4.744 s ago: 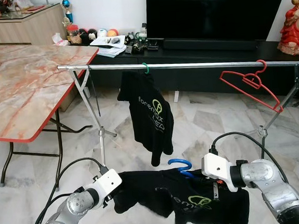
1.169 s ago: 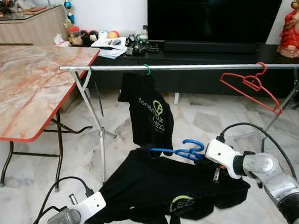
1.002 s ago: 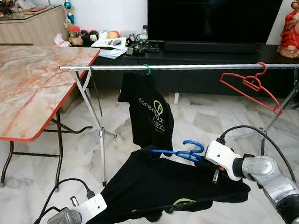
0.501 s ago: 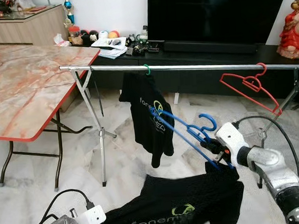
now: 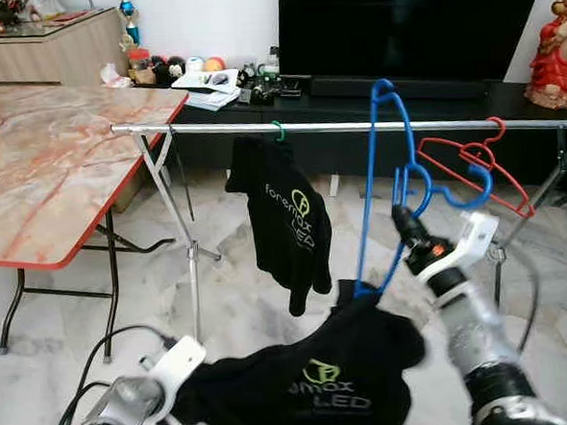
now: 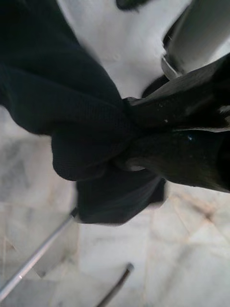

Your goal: Hang hanger

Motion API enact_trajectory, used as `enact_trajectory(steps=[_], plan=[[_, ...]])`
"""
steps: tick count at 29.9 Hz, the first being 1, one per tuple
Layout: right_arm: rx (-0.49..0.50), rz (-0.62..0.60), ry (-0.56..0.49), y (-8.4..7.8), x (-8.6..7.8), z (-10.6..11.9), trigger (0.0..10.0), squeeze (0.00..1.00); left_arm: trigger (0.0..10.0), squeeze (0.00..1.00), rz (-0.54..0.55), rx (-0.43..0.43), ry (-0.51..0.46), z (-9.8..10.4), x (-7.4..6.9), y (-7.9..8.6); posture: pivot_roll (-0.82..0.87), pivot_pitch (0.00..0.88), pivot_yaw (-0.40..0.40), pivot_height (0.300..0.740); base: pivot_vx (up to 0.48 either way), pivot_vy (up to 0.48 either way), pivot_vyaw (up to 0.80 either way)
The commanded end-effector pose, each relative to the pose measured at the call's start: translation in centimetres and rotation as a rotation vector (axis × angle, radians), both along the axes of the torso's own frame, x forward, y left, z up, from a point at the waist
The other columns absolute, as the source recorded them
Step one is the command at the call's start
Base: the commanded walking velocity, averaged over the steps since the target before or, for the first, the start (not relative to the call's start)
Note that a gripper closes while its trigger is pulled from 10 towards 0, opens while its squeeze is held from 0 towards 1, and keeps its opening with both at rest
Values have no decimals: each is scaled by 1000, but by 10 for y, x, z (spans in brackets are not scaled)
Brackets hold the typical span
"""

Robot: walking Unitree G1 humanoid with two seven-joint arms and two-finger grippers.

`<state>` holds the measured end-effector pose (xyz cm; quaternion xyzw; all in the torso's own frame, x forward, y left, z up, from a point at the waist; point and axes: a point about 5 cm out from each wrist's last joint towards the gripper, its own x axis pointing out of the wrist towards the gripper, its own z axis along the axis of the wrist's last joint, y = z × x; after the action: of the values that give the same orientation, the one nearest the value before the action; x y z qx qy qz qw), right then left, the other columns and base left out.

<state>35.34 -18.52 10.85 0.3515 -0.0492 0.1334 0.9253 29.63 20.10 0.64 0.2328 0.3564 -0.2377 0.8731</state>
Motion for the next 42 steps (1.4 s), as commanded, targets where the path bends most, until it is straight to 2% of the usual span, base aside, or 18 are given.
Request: enact_trajectory(steps=[1,3,6,7,8,10,12,14,15,17,20,25,28,31,36,39,40,42], plan=[[227,-152,74,-12,-4,-16,10000,0,0,0,22,-107,-40,10,7,-4,87,0,-25,740,0,0,0],[266,-222,245,-10,-14,-45,10000,0,0,0,23,-207,-86,20,14,-12,91,0,-27,740,0,0,0],[262,-244,325,-8,-20,-57,10000,0,0,0,21,-257,-109,25,17,-16,91,0,-27,740,0,0,0],[277,-303,447,-10,-34,-80,10000,0,0,0,-29,-446,-174,46,23,-30,105,0,-34,740,0,0,0],[277,-303,447,-10,-34,-80,10000,0,0,0,-29,-446,-174,46,23,-30,105,0,-34,740,0,0,0],[339,-363,479,-15,-44,-90,10000,0,0,0,-113,-604,-210,66,22,-43,114,0,-34,740,0,0,0],[339,-363,479,-15,-44,-90,10000,0,0,0,-113,-604,-210,66,22,-43,114,0,-34,740,0,0,0],[537,-388,328,-23,-40,-79,10000,0,0,0,-279,-740,-202,88,13,-57,121,0,-28,740,0,0,0],[537,-388,328,-23,-40,-79,10000,0,0,0,-279,-740,-202,88,13,-57,121,0,-28,740,0,0,0],[754,-344,81,-31,-31,-55,10000,0,0,0,-443,-868,-184,110,1,-72,117,0,-22,740,0,0,0],[813,-309,-25,-33,-27,-44,10000,0,0,0,-513,-958,-184,124,-4,-80,117,0,-22,740,0,0,0],[-280,-326,346,-15,-28,-64,10000,0,0,0,-619,-1277,-344,192,-12,-93,137,0,-21,740,0,0,0],[-391,-340,337,-17,-31,-65,10000,0,0,0,-668,-1351,-344,206,-21,-94,138,0,-19,740,0,0,0],[-302,-418,380,-26,-36,-70,10000,0,0,0,-699,-1356,-323,209,-27,-96,144,0,-16,740,0,0,0],[-137,-517,462,-35,-45,-81,10000,0,0,0,-701,-1223,-224,188,-32,-100,146,0,-9,740,0,0,0],[-215,-546,482,-32,-47,-83,10000,0,0,0,-681,-1108,-147,175,-37,-99,148,0,-8,740,0,0,0],[-227,-544,489,-32,-47,-83,10000,0,0,0,-618,-955,-97,157,-33,-92,150,0,-8,740,0,0,0],[-240,-553,495,-33,-48,-84,10000,0,0,0,-594,-820,-61,143,-32,-85,147,0,-8,740,0,0,0]])
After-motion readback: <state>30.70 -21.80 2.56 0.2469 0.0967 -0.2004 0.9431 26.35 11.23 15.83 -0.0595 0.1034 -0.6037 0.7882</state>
